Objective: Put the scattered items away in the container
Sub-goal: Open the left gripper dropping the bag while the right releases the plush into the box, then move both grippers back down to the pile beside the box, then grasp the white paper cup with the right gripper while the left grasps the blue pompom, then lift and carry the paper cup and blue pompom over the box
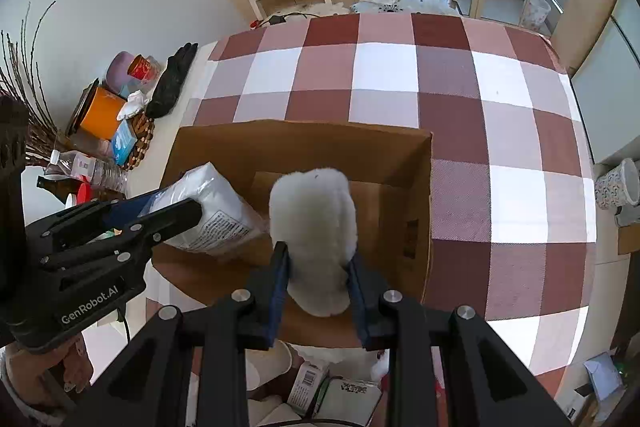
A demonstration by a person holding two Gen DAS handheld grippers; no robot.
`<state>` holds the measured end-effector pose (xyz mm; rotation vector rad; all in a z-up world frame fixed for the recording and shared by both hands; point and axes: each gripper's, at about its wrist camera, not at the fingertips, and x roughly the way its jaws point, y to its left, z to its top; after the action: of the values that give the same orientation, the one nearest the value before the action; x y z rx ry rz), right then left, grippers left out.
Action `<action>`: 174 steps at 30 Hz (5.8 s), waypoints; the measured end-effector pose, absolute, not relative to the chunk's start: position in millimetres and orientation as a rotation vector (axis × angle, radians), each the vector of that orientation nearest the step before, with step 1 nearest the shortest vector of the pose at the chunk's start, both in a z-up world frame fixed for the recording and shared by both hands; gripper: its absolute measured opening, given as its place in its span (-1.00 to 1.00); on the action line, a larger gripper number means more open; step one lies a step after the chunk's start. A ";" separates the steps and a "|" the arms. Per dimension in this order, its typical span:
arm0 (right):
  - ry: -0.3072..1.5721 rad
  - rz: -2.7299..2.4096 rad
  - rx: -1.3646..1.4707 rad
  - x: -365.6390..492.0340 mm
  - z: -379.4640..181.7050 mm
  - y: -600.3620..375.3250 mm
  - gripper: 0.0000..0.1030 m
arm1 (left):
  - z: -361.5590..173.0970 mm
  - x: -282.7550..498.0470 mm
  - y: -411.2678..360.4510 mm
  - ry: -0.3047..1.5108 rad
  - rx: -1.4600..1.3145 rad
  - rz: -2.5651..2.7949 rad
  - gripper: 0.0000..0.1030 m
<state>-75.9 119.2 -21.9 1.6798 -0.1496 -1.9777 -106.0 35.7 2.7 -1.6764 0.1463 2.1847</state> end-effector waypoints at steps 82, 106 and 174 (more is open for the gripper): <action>0.248 -1.659 1.525 114.6 -79.3 63.4 0.15 | -168.6 24.3 -71.8 0.148 -2.109 2.066 0.45; 0.416 -1.666 1.647 108.9 -150.7 35.0 0.16 | -180.3 40.1 -74.7 0.010 -2.050 2.044 0.23; 0.101 -1.908 1.546 81.5 -45.3 129.7 0.15 | -36.8 55.7 7.8 0.173 -1.684 2.079 -0.50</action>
<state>81.5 129.7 -45.3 1.5459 0.1014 -1.9077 55.7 7.8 -36.8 -1.6843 0.1731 2.0786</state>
